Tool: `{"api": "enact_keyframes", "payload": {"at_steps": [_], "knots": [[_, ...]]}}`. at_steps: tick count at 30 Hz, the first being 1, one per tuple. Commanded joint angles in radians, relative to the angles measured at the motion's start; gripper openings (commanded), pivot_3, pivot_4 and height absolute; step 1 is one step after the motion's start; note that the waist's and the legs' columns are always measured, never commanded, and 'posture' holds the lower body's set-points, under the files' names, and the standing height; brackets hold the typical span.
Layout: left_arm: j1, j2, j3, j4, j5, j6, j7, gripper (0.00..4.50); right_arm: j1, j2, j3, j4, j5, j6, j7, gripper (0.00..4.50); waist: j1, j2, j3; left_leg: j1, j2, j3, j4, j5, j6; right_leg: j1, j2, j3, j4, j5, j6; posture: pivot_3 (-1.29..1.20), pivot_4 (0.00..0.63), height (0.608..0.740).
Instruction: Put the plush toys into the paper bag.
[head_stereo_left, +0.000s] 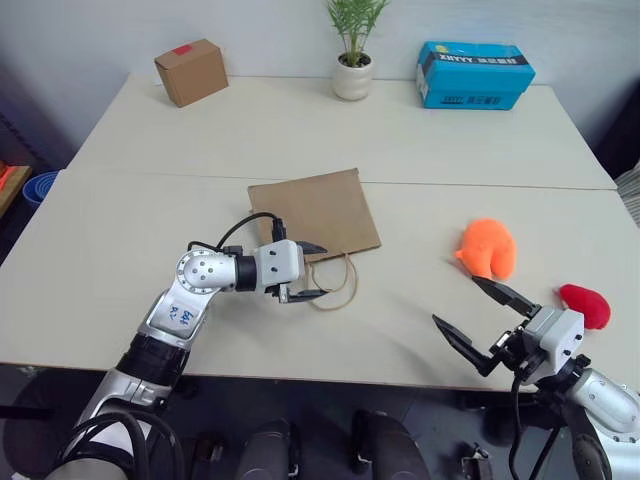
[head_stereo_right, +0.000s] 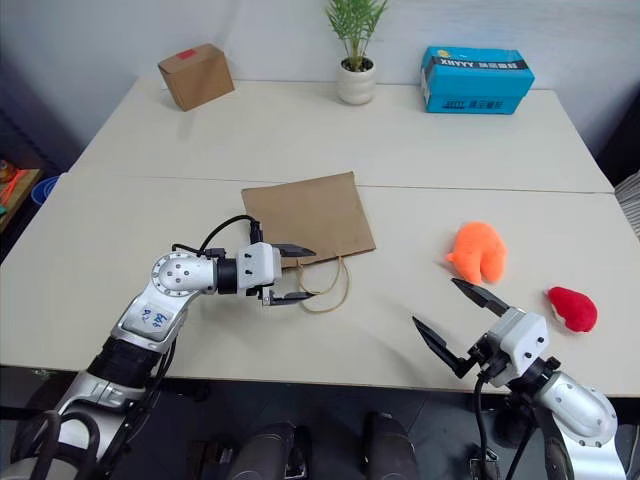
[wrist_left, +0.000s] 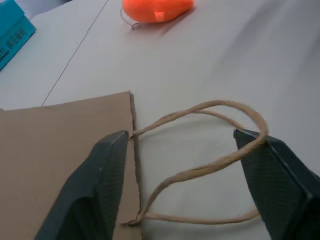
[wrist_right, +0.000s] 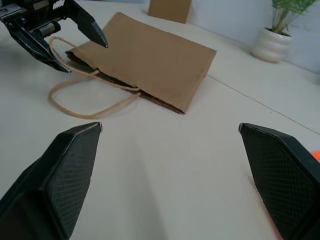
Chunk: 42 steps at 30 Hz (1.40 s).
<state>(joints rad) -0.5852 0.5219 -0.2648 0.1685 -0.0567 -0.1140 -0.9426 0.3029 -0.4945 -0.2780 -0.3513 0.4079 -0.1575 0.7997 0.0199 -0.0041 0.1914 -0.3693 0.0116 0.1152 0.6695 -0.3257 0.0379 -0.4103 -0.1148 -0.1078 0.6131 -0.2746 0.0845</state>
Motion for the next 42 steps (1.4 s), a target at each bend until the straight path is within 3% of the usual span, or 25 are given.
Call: {"api": "enact_keyframes", "payload": {"at_steps": [1, 2, 5, 8, 12, 16, 21, 26, 36, 39, 42], "knots": [[-0.045, -0.016, -0.008, 0.043, 0.000, -0.044, -0.046, 2.29, 0.000, 0.014, 0.015, -0.035, -0.013, -0.010, -0.027, 4.50, 0.000, 0.000, 0.000, 0.000, 0.000, 0.001, 0.000, 0.000, 0.000, 0.000, 0.000, 0.000, 0.000, 0.000, 0.000, 0.00, 0.150, 0.740], [-0.057, -0.019, -0.002, 0.054, -0.012, -0.039, -0.062, 2.02, -0.002, 0.014, 0.026, -0.041, -0.011, -0.002, -0.029, 4.50, 0.001, 0.000, 0.000, 0.000, 0.000, 0.001, 0.000, 0.000, 0.000, -0.001, 0.001, 0.000, 0.001, 0.000, 0.000, 0.00, 0.150, 0.740], [-0.115, -0.032, 0.034, 0.067, -0.081, 0.028, -0.115, 0.97, -0.016, 0.010, 0.069, -0.073, -0.026, 0.052, -0.057, 3.88, 0.001, 0.000, 0.000, -0.001, 0.000, 0.001, 0.005, -0.001, 0.001, -0.001, 0.000, 0.000, 0.003, 0.000, 0.000, 0.00, 0.150, 0.740], [-0.189, -0.084, 0.091, 0.064, -0.186, 0.170, -0.120, 0.01, -0.049, 0.004, 0.127, -0.117, -0.024, 0.134, -0.083, 2.85, 0.002, 0.000, 0.000, -0.003, 0.002, 0.000, 0.012, -0.004, 0.002, -0.001, 0.000, 0.001, 0.006, 0.000, 0.000, 0.00, 0.150, 0.740], [-0.283, -0.133, 0.131, 0.042, -0.263, 0.300, -0.120, 0.00, -0.160, 0.037, 0.238, -0.134, -0.081, 0.230, -0.153, 1.40, 0.002, -0.001, 0.000, -0.002, 0.002, 0.000, 0.014, -0.004, 0.004, 0.000, -0.001, 0.001, 0.007, 0.000, 0.000, 0.00, 0.150, 0.740], [-0.324, -0.175, 0.146, -0.011, -0.315, 0.397, -0.110, 0.00, -0.356, 0.131, 0.354, -0.004, -0.206, 0.262, -0.254, 0.02, -0.006, -0.001, 0.000, -0.003, 0.002, 0.000, 0.014, -0.004, 0.003, -0.001, 0.001, 0.001, 0.008, 0.000, -0.001, 0.00, 0.150, 0.740], [-0.295, -0.187, 0.126, -0.088, -0.332, 0.426, -0.136, 0.00, -0.587, 0.225, 0.431, 0.231, -0.311, 0.269, -0.320, 0.02, -0.022, -0.001, 0.000, -0.003, 0.002, 0.001, 0.014, -0.004, 0.002, -0.001, 0.002, 0.001, 0.008, -0.001, -0.001, 0.00, 0.150, 0.740], [-0.273, -0.195, 0.145, -0.128, -0.347, 0.415, -0.146, 0.00, -0.696, 0.254, 0.467, 0.401, -0.355, 0.308, -0.311, 0.02, -0.021, -0.001, 0.000, -0.005, 0.002, 0.000, 0.014, -0.004, 0.002, -0.002, 0.002, 0.001, 0.007, -0.001, -0.001, 0.00, 0.150, 0.740], [-0.339, -0.243, 0.322, -0.070, -0.481, 0.404, -0.062, 0.00, -0.697, 0.226, 0.514, 0.466, -0.402, 0.365, -0.262, 0.02, -0.025, -0.001, 0.000, -0.005, 0.002, 0.000, 0.014, -0.004, 0.002, -0.002, 0.001, 0.001, 0.007, -0.001, -0.001, 0.00, 0.150, 0.740], [-0.403, -0.247, 0.428, -0.063, -0.647, 0.521, -0.048, 0.00, -0.685, 0.213, 0.521, 0.453, -0.422, 0.403, -0.268, 0.02, -0.025, -0.001, 0.000, -0.005, 0.002, 0.000, 0.014, -0.004, 0.002, -0.002, 0.001, 0.001, 0.007, -0.001, -0.001, 0.00, 0.150, 0.740], [-0.433, -0.213, 0.451, -0.059, -0.703, 0.581, -0.086, 0.00, -0.693, 0.231, 0.509, 0.429, -0.419, 0.440, -0.294, 0.02, -0.025, -0.001, 0.000, -0.005, 0.002, 0.000, 0.014, -0.004, 0.001, -0.002, 0.000, 0.001, 0.007, -0.001, -0.001, 0.00, 0.150, 0.740]]}}
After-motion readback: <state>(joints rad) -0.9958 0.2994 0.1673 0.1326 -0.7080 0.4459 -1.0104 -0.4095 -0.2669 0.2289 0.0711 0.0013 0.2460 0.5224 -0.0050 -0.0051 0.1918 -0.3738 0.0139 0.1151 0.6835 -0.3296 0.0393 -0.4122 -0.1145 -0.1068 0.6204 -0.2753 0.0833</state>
